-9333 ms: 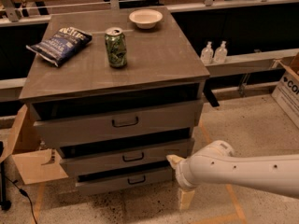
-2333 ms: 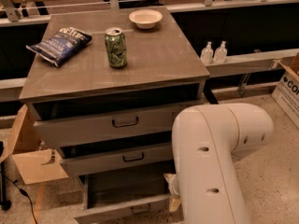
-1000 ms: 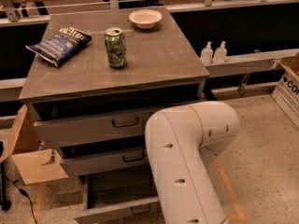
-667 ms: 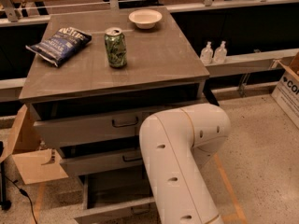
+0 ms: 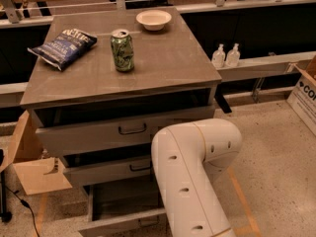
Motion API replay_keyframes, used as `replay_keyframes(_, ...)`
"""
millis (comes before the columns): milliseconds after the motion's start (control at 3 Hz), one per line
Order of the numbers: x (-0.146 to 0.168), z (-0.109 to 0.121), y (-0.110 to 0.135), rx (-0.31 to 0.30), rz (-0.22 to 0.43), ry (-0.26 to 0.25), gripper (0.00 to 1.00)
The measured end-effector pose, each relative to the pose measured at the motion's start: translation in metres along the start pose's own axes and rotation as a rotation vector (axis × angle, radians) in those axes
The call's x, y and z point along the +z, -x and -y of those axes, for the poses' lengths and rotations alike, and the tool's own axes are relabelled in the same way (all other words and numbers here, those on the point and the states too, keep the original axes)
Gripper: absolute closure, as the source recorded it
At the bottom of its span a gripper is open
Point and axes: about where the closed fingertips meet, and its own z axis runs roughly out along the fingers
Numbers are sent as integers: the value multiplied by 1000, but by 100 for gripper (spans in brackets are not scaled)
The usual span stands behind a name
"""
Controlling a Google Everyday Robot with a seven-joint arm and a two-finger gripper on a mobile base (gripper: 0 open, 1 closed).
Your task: Open bottom drawer
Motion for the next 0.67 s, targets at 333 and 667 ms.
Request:
replay_keyframes(333,16,-9,0,22,34,12,100)
replay_keyframes(667,23,-22,1,39,53,53,100)
